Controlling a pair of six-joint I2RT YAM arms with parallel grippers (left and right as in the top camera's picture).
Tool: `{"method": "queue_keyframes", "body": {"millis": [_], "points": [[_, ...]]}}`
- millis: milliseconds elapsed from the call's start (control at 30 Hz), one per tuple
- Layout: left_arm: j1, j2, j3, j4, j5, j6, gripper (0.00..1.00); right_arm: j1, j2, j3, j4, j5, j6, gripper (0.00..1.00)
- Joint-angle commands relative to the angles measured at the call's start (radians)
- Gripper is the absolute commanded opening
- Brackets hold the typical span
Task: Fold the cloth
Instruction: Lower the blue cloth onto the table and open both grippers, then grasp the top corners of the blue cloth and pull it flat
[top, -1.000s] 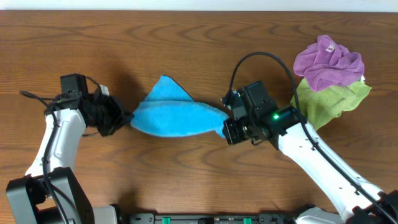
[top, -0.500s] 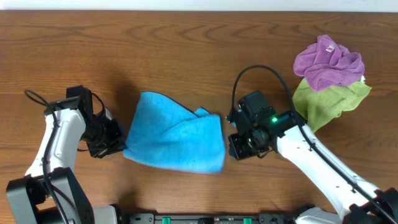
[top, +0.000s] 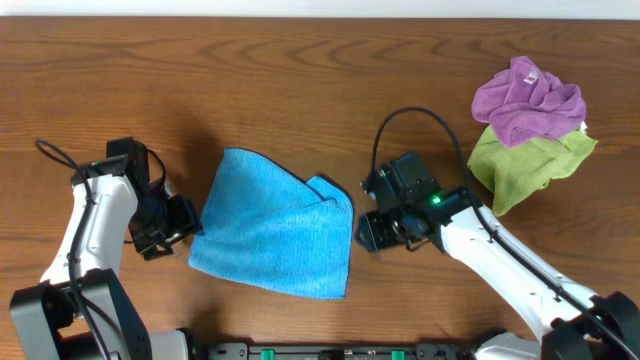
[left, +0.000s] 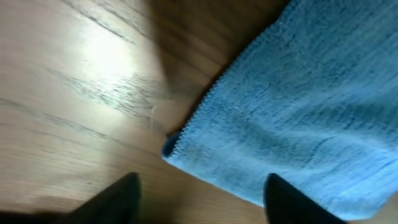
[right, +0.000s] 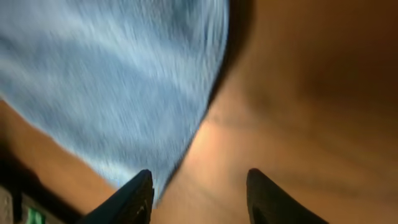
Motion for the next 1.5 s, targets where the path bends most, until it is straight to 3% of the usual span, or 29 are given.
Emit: {"method": "queue_keyframes", "body": {"millis": [0,167,567,1300,1367,1467], "points": [[0.008,0.000,0.013,0.017,-0.028,-0.039,0.77,0.008,0.002,0.001,0.083,0.067,-0.017,0.50],[0.008,0.000,0.019,0.076,0.020,-0.097,0.82,0.008,0.022,0.001,0.245,0.129,-0.110,0.49],[0.008,-0.001,0.063,0.184,0.267,-0.095,0.84,0.008,0.257,0.003,0.509,0.081,-0.171,0.47],[0.008,0.000,0.082,0.218,0.368,-0.095,0.87,0.018,0.376,0.037,0.640,-0.067,-0.188,0.43],[0.008,0.000,0.082,0.221,0.368,-0.095,0.87,0.030,0.379,0.039,0.656,-0.067,-0.188,0.39],[0.008,0.000,0.082,0.222,0.368,-0.095,0.87,0.048,0.379,0.042,0.670,-0.066,-0.186,0.24]]}}
